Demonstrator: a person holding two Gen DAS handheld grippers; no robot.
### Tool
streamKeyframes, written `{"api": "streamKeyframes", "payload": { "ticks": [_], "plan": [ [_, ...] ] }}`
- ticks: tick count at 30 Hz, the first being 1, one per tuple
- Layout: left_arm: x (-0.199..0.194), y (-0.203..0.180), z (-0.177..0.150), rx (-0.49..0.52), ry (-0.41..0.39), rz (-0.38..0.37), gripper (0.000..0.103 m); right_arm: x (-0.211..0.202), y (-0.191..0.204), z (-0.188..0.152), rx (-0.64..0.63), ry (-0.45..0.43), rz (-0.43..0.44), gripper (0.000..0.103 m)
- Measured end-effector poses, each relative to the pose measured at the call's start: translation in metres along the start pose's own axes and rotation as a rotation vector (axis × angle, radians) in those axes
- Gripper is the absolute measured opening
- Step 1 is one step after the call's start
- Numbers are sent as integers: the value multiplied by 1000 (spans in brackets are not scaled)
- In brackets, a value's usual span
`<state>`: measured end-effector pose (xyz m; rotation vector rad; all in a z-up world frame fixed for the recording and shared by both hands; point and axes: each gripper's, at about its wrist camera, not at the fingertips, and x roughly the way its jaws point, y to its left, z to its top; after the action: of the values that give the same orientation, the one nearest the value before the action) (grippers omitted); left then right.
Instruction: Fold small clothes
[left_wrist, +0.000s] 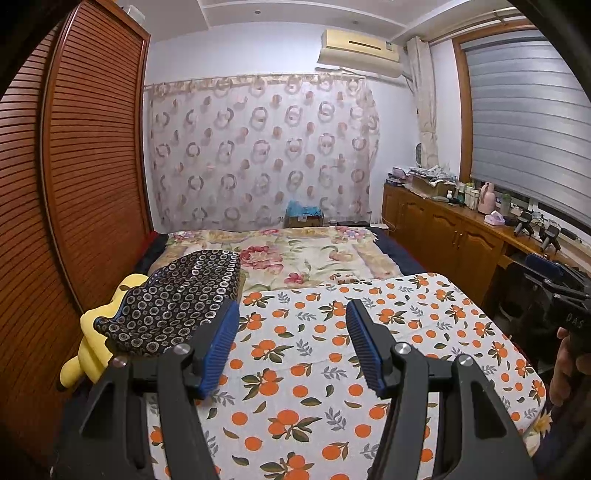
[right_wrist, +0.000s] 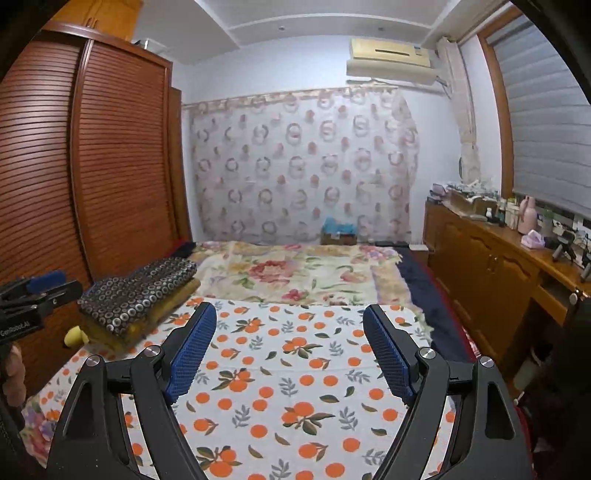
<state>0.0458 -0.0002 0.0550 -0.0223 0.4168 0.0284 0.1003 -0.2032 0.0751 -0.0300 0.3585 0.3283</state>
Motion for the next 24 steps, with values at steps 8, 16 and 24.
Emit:
{"api": "streamKeyframes", "payload": {
  "ticks": [8,16,24],
  "plan": [
    [3,-1,-4,4,0,5,60,1,-5,-1,-1,-1,-7,84],
    [3,-1,-4,4,2,4,60,1,-5,0,-3,-2,-8,84],
    [2,-1,-4,4,1,4,60,1,-4,0,-3,-1,-8,84]
  ]
}}
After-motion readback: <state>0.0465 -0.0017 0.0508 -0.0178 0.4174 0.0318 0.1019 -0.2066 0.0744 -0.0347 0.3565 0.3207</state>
